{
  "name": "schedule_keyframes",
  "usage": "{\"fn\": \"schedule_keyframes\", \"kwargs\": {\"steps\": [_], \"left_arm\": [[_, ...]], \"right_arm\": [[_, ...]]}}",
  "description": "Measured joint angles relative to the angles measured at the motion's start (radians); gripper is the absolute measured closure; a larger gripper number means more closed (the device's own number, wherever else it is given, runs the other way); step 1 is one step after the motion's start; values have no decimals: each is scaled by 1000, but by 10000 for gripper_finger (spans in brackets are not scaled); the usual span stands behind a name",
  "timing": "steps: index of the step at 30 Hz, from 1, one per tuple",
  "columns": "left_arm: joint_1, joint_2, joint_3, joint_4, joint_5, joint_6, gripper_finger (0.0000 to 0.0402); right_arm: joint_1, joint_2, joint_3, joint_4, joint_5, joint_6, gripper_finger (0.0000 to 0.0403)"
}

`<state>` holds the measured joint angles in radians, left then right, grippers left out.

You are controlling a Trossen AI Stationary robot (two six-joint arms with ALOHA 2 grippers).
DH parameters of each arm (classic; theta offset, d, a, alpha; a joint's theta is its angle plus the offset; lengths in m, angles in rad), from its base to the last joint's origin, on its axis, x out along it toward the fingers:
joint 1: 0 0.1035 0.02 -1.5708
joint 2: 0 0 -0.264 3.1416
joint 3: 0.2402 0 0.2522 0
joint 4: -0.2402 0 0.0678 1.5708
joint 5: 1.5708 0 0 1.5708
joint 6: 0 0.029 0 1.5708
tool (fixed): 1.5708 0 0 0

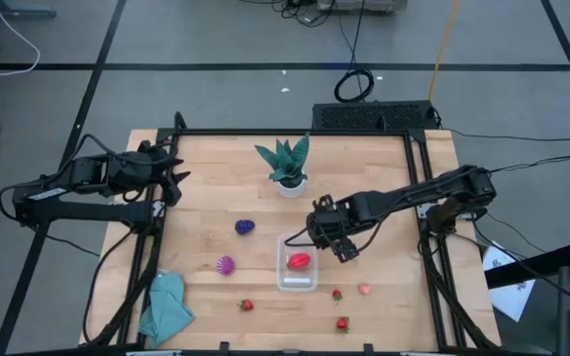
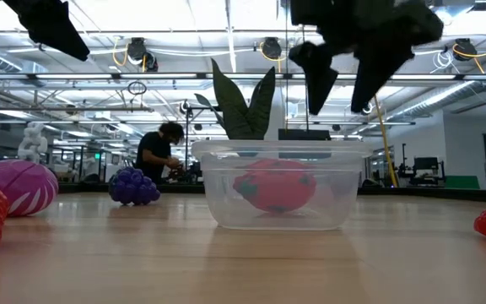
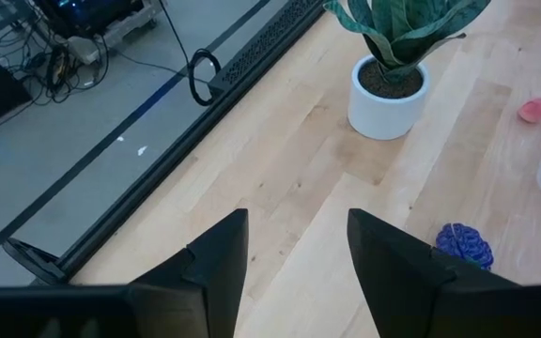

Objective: Pick and placing Produce into tupperware
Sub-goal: Put the top pink peach into the transparent bin

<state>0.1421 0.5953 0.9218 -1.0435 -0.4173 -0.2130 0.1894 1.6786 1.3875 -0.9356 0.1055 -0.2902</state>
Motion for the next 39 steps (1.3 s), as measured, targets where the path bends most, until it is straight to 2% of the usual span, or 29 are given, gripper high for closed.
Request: {"fn": "schedule_keyframes", "kwargs": {"steps": [5,10,22,39], "left_arm": [[0,0,0,0,0,14,215],[0,0,0,0,0,24,215],[0,0,0,0,0,27,215],[0,22,0,0,-2,26,215]], "right_arm": [[-8,1,-87,87,10,-81,85],[-41,1,-137,110,82,-113,85],[-63,0,-198,229,70,-118,85],[-57,0,-234,336,-31,-58,85]]}}
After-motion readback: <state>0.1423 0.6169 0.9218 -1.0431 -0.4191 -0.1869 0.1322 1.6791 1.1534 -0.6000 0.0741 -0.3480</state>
